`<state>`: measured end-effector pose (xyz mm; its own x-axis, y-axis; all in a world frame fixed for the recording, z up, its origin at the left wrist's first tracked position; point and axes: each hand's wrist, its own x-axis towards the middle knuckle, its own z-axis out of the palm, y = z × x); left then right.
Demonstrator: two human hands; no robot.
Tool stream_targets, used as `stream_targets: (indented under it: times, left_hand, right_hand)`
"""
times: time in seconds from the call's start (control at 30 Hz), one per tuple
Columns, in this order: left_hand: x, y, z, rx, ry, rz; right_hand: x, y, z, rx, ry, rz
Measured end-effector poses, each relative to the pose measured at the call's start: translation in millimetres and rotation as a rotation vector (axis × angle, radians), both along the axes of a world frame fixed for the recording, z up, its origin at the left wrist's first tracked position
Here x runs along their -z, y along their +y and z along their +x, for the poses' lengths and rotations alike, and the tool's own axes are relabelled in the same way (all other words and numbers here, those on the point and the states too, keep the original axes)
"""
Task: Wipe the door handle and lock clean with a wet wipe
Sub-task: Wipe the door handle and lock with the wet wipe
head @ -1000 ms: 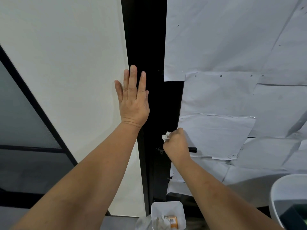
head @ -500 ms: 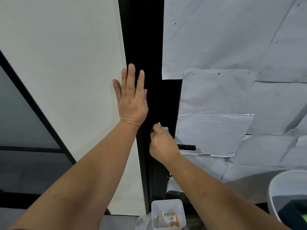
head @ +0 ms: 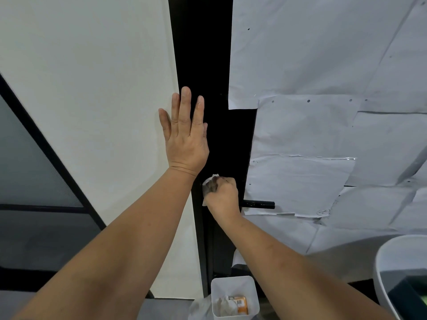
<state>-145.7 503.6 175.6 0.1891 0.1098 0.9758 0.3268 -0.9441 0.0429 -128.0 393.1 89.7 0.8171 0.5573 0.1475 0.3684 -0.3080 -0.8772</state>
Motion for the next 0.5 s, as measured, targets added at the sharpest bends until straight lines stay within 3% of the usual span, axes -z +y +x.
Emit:
stream_targets:
  times: [0.1, 0.2, 0.33, 0.5]
  left_hand:
    - [0, -1, -1, 0.004, 0.007, 0.006]
    - [1, 0, -1, 0.002, 0.015, 0.007]
    - [1, 1, -1, -0.008, 0.013, 0.013]
    - [0, 0, -1, -0.01, 0.011, 0.004]
  right_hand:
    - [-13, -7, 7, 0.006, -0.096, -0.012]
    - [-18, -20, 14, 0.043, -0.315, 0.01]
    - [4, -29, 24, -0.158, -0.653, -0.173]
    - [7, -31, 37, -0.099, -0.433, -0.202]
